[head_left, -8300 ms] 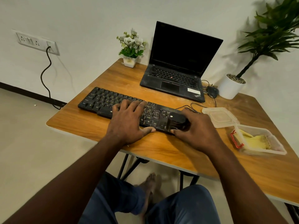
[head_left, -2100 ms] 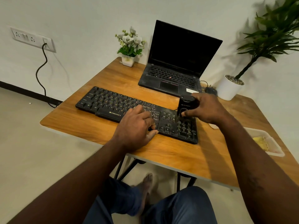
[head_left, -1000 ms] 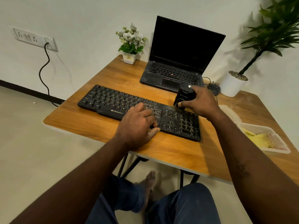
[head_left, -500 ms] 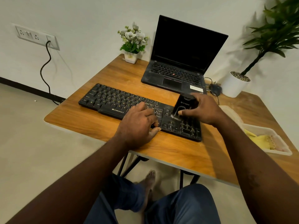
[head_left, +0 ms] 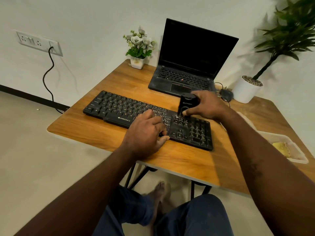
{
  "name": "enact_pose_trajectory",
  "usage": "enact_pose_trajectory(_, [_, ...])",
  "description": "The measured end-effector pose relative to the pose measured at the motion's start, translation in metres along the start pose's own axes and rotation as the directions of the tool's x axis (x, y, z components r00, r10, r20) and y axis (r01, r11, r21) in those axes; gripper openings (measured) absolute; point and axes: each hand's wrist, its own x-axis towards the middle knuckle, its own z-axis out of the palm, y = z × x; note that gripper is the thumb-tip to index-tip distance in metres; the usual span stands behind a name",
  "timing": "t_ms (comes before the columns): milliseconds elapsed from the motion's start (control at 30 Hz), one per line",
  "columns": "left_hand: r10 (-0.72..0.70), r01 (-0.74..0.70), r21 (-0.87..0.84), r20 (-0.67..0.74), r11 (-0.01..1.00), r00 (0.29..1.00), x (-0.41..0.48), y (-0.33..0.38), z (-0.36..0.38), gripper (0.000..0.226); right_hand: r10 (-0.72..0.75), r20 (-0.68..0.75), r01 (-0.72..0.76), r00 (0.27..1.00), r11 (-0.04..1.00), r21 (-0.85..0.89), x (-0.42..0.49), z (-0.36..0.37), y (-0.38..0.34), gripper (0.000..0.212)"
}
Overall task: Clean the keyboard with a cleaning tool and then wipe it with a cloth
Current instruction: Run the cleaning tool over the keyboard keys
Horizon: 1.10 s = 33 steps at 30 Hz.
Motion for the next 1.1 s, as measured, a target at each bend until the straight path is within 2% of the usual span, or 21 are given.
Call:
enact_pose_trajectory(133, [0.000, -0.001, 0.005, 0.010, 1.000, 1.000, 0.001, -0.001, 0.001, 0.030, 0.101, 0.013, -0.100, 0.995, 0.993, -0.062, -0.016, -0.031, 0.029, 0.042])
enact_pose_trajectory(400, [0.005, -0.005, 0.013, 0.006, 1.000, 1.000, -0.001, 0.001, -0.001, 0.030, 0.013, -0.117, -0.017, 0.993, 0.999, -0.034, -0.013, 0.003, 0.013, 0.047])
enact_pose_trajectory(467, [0.002, -0.002, 0.013, 0.006, 1.000, 1.000, -0.001, 0.001, -0.001, 0.030, 0.020, -0.073, -0.023, 0.997, 0.998, -0.050, -0.024, -0.003, 0.014, 0.044])
enact_pose_trajectory(567, [0.007, -0.007, 0.015, 0.004, 1.000, 1.000, 0.000, 0.001, 0.000, 0.031, -0.027, 0.106, 0.031, 0.994, 0.999, -0.036, -0.043, -0.012, 0.012, 0.038])
enact_pose_trajectory(600, [0.008, -0.008, 0.015, 0.005, 1.000, 1.000, 0.000, 0.001, 0.000, 0.031, -0.044, 0.112, 0.049, 0.993, 0.998, -0.042, -0.045, -0.011, 0.011, 0.037])
enact_pose_trajectory(733, [0.005, -0.005, 0.009, 0.001, 1.000, 1.000, -0.001, 0.002, -0.002, 0.030, -0.053, -0.138, 0.034, 0.989, 0.990, -0.136, -0.042, 0.001, 0.009, 0.043])
enact_pose_trajectory(767, [0.007, -0.007, 0.006, -0.002, 1.000, 1.000, -0.001, 0.003, -0.002, 0.029, -0.057, -0.157, 0.031, 0.986, 0.986, -0.161, -0.043, 0.002, 0.009, 0.044])
enact_pose_trajectory(800, [0.010, -0.010, 0.003, -0.004, 1.000, 1.000, -0.001, 0.003, -0.002, 0.029, -0.061, -0.138, 0.035, 0.989, 0.983, -0.179, -0.044, 0.002, 0.009, 0.042])
enact_pose_trajectory(900, [0.013, -0.013, 0.002, -0.005, 1.000, 1.000, -0.002, 0.002, -0.002, 0.030, -0.057, 0.076, 0.067, 0.995, 0.989, -0.135, -0.048, -0.011, 0.003, 0.037])
enact_pose_trajectory(933, [0.012, -0.012, 0.005, -0.007, 1.000, 1.000, -0.002, 0.002, -0.002, 0.030, -0.068, 0.109, 0.081, 0.992, 0.989, -0.122, -0.047, -0.015, 0.000, 0.038])
enact_pose_trajectory(1100, [0.017, -0.017, 0.000, -0.010, 1.000, 1.000, -0.001, 0.001, -0.001, 0.029, -0.097, -0.129, 0.078, 0.987, 0.987, -0.142, -0.024, -0.008, -0.006, 0.039])
